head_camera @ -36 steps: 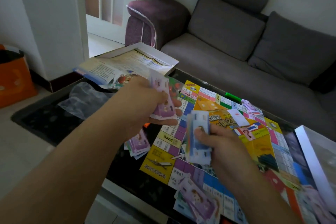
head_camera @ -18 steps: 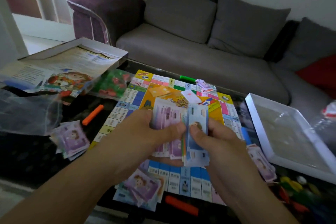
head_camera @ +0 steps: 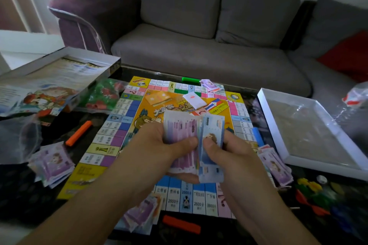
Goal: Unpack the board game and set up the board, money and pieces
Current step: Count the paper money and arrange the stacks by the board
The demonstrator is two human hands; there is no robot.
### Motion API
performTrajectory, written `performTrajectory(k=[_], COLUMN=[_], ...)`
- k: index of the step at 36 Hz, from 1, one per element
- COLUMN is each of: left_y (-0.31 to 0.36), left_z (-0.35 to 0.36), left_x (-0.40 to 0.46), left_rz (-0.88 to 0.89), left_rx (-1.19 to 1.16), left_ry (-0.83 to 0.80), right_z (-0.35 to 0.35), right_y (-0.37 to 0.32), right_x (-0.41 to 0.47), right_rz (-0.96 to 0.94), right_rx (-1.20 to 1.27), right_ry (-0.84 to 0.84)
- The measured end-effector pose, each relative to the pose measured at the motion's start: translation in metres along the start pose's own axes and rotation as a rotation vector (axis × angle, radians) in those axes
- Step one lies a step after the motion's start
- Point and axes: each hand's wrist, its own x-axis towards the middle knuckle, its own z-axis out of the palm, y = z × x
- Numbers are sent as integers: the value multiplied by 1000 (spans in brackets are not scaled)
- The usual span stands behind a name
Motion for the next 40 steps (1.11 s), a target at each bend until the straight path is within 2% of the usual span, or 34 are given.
performTrajectory(k=[11, 19, 25, 30, 40], left_y=[4, 4, 2, 5, 0], left_z=[0, -6, -5, -6, -6], left_x=[-2, -7, -9, -11, -9], left_rz=[-84, 6, 24, 7, 53], left_rx=[-133, -8, -25, -146, -78], left_ry=[-103, -39, 25, -21, -5], right_z=[-8, 6, 9, 7, -3], right_y=[-6, -6, -6, -10, -14], right_x=[-1, -8, -9, -8, -9], right_rz=[28, -44, -75, -78, -113], right_rx=[62, 10, -76, -66, -114], right_ry=[119, 46, 17, 62, 109])
